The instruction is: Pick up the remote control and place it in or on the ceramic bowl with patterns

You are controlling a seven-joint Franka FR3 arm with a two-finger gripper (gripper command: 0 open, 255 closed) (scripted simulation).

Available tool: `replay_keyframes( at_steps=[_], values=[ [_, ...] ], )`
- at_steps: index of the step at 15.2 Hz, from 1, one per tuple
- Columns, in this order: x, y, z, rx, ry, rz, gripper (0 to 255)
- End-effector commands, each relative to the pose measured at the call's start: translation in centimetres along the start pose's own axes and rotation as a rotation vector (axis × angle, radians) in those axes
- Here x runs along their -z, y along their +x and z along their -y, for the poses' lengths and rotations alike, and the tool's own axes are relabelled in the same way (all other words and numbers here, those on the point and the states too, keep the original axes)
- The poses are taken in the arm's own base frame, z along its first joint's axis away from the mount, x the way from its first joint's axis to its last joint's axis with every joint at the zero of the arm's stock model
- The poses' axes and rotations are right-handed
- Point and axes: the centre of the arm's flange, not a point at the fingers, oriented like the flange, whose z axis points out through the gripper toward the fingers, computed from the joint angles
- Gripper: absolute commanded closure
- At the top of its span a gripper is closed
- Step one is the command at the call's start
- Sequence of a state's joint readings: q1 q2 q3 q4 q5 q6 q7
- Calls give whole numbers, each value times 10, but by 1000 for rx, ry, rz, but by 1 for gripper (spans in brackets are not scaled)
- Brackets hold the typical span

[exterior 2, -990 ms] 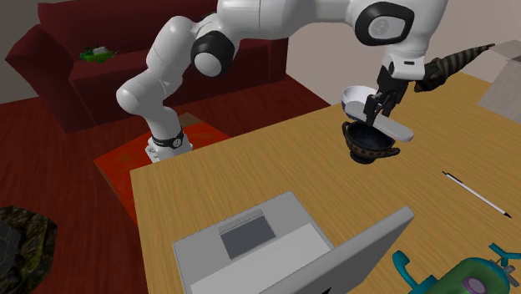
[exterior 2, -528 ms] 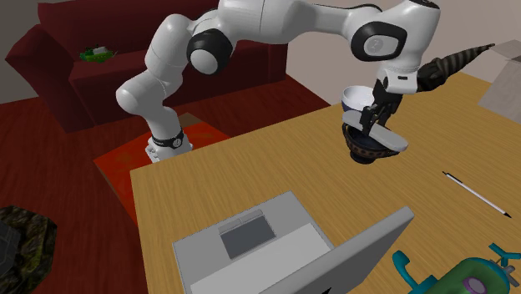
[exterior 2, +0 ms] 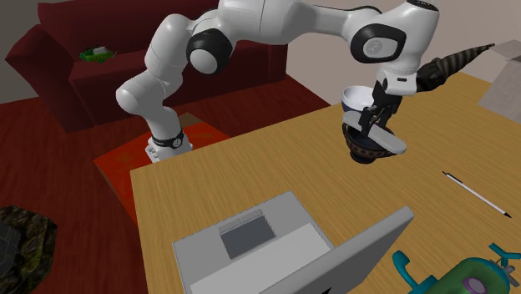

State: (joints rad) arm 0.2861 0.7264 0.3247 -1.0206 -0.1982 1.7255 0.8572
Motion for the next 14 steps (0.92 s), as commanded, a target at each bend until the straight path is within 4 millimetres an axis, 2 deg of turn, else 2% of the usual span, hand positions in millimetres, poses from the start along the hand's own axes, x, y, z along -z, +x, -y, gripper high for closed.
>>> replay_keyframes(
  at_steps=[1,5,9,14],
  values=[
    [0,0,0,0,0,0,0],
    [0,0,0,0,0,0,0],
    [50,0,0,0,0,0,0],
    [50,0,0,0,0,0,0]
  ],
)
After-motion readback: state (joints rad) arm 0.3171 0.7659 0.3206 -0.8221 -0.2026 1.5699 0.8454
